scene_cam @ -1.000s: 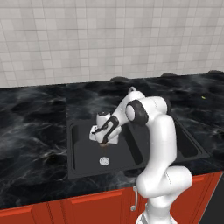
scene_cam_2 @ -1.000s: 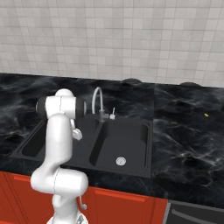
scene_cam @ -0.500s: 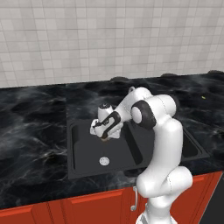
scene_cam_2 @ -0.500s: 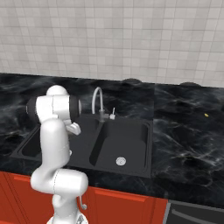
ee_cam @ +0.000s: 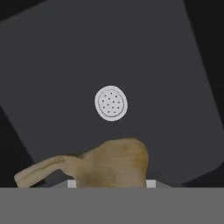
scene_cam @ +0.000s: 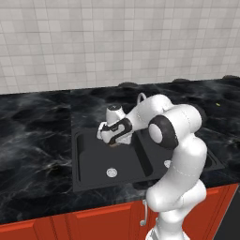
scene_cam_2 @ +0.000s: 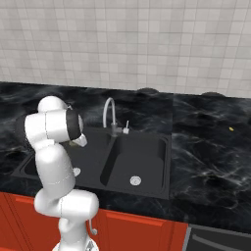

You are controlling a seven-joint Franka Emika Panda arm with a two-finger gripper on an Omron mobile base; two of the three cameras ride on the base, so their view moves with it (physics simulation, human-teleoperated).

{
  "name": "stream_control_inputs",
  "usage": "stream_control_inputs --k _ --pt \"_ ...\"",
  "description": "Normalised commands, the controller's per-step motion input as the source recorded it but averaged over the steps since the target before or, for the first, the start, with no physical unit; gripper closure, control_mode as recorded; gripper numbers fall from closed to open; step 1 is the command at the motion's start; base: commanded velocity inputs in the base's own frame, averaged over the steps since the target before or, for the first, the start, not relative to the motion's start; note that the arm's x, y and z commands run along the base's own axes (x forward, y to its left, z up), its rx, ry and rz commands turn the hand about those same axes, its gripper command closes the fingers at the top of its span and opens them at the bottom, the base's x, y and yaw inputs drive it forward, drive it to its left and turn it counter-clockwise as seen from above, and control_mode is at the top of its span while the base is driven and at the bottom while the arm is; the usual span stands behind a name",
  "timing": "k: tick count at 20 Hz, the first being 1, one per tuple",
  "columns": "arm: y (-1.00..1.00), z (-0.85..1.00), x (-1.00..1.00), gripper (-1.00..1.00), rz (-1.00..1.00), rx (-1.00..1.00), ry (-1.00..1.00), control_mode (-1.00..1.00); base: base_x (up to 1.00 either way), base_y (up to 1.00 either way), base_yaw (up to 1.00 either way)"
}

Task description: Turn on the sink faucet. Then move the garlic from the counter to the sink. Turn off the sink. Move the vegetable from the sink to the pot next to the stove. Finally move the pot to the rear left burner.

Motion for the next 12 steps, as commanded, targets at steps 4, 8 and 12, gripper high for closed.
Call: stream_control_inputs --k 4,8,12 --pt "-0.04 0.49 -0.38 1.00 0.00 0.00 -0.03 -1.00 0.00 0.00 0.00" --pt "-0.11 0.44 -0.42 1.00 0.00 0.00 -0.04 -1.00 0.00 0.00 0.00" --pt "-0.15 0.49 -0.37 1.00 0.00 0.00 -0.03 -1.00 0.00 0.00 0.00"
